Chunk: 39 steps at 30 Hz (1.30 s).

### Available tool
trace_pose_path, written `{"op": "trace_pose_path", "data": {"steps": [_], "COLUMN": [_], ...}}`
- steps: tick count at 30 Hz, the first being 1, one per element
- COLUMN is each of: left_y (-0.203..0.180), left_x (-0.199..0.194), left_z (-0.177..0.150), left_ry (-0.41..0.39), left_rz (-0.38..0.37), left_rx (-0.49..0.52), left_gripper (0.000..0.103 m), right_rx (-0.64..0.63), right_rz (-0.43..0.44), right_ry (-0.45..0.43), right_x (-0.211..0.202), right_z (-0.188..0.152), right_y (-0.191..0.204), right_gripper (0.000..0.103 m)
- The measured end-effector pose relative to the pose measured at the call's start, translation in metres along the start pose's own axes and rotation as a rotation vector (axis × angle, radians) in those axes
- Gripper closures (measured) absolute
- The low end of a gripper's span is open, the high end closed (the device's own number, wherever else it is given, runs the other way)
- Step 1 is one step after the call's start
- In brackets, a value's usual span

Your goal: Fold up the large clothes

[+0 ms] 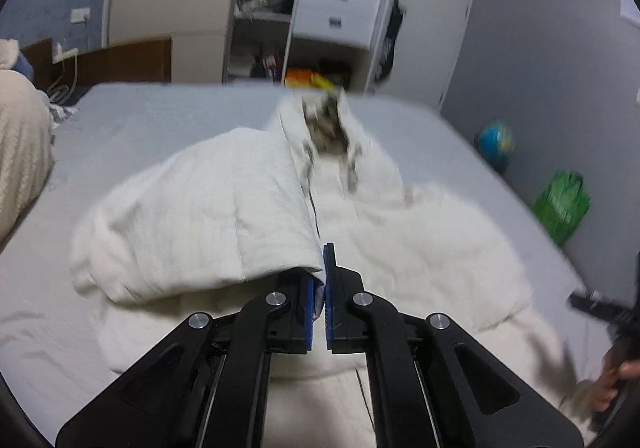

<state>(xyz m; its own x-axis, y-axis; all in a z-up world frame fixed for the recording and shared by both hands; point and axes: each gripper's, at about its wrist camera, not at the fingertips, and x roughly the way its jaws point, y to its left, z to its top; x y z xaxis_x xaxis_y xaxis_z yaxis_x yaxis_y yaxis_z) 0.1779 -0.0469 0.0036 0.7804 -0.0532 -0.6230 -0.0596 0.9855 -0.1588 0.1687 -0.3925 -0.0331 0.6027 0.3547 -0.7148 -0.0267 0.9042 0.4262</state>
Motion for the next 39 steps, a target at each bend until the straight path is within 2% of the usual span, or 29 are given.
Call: {"op": "trace_pose_path", "data": {"steps": [6, 7, 10, 12, 14, 20, 25, 27, 32, 36, 39], "left_y": [-0.011, -0.012, -0.012, -0.015, -0.018, 0.004, 0.052, 0.071, 0.111, 0.143, 0.167], "left_x": [0.052, 0.055, 0.048, 0.035, 0.020, -0.032, -0.075, -0.092, -0.120, -0.129, -0.131], "left_z": [-0.039, -0.041, -0.051, -0.051, -0.053, -0.058, -0.056, -0.058, -0.066, -0.069, -0.070], "left_ry": [0.187, 0.205, 0.203, 0.197, 0.184, 0.174, 0.133, 0.114, 0.045, 0.000, -0.037], "left_rz": [0.030, 0.028, -0.007, -0.018, -0.035, -0.049, 0.008, 0.034, 0.096, 0.109, 0.167], "left_rx": [0.035, 0.036, 0.028, 0.044, 0.063, 0.083, -0.019, -0.056, -0.116, -0.219, -0.296], "left_gripper": [0.085, 0.078, 0.059, 0.042, 0.037, 0.035, 0.027, 0.016, 0.012, 0.012, 0.012], "right_rx": [-0.002, -0.007, -0.024, -0.034, -0.042, -0.082, -0.157, -0.202, -0.357, -0.469, -0.555], "right_rz": [0.011, 0.010, 0.007, 0.003, -0.003, -0.029, -0.072, -0.091, -0.100, -0.091, -0.062], "right_ry": [-0.005, -0.004, 0.000, 0.005, 0.010, 0.023, 0.042, 0.052, 0.122, 0.160, 0.175], "right_x": [0.000, 0.000, 0.001, 0.003, 0.004, 0.008, 0.014, 0.017, 0.030, 0.038, 0.044], "right_z": [0.001, 0.000, 0.000, -0.001, -0.001, -0.004, -0.009, -0.012, -0.028, -0.042, -0.050], "right_y": [0.002, 0.003, 0.006, 0.008, 0.009, 0.016, 0.030, 0.038, 0.075, 0.115, 0.159], "right_gripper": [0.033, 0.033, 0.033, 0.033, 0.033, 0.033, 0.033, 0.033, 0.033, 0.033, 0.033]}}
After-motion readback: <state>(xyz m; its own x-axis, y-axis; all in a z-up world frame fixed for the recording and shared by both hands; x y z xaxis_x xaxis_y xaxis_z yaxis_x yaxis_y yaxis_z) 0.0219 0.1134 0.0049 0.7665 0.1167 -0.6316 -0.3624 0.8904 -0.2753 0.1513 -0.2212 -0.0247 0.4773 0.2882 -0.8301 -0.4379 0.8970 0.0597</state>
